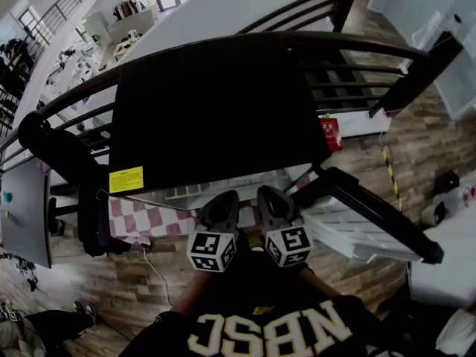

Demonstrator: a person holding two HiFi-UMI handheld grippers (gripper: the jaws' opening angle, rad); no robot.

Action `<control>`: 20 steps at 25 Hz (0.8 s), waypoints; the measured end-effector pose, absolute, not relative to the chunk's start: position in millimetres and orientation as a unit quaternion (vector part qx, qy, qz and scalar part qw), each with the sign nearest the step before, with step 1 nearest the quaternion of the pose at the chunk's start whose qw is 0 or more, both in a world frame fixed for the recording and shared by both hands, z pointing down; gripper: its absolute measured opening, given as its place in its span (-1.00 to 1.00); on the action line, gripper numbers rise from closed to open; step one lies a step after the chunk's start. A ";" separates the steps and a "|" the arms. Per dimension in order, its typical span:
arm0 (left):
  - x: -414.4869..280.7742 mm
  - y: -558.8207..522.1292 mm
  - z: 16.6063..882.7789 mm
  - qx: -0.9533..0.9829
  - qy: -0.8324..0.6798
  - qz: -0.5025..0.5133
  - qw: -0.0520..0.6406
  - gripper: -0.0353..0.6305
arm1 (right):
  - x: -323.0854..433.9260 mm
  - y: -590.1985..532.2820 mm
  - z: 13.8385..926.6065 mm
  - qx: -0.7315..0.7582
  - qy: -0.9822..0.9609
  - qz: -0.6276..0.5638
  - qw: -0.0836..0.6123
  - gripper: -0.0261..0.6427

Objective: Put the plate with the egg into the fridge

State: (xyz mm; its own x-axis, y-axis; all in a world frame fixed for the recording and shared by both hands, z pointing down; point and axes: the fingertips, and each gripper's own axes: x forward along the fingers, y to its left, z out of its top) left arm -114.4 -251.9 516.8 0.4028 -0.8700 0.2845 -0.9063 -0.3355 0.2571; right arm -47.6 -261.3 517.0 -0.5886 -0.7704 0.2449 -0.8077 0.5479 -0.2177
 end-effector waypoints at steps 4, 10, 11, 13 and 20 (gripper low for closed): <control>-121.2 -224.1 505.5 0.795 -0.579 0.019 0.179 -0.83 | -37.8 -236.2 507.2 0.446 -0.882 0.144 0.047 -0.79; -117.7 -171.7 494.8 0.777 -0.608 -0.011 0.160 -0.83 | -14.2 -189.4 502.7 0.451 -0.882 0.133 0.037 -0.80; -116.2 -163.5 494.9 0.775 -0.612 -0.013 0.159 -0.83 | -10.5 -181.5 503.1 0.451 -0.882 0.130 0.036 -0.81; -114.4 -148.9 496.7 0.770 -0.618 -0.017 0.159 -0.83 | -4.4 -168.0 505.0 0.450 -0.883 0.126 0.035 -0.82; -103.4 -114.8 504.1 0.766 -0.621 -0.018 0.166 -0.83 | 13.3 -137.0 507.3 0.451 -0.884 0.120 0.039 -0.83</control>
State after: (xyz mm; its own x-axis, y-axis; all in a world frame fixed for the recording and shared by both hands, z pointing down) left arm -103.4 -114.8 504.1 0.2290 -0.9567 0.1796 -0.9450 -0.1742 0.2769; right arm 13.3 -137.0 507.3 -0.5909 -0.7872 0.1766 -0.8057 0.5651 -0.1772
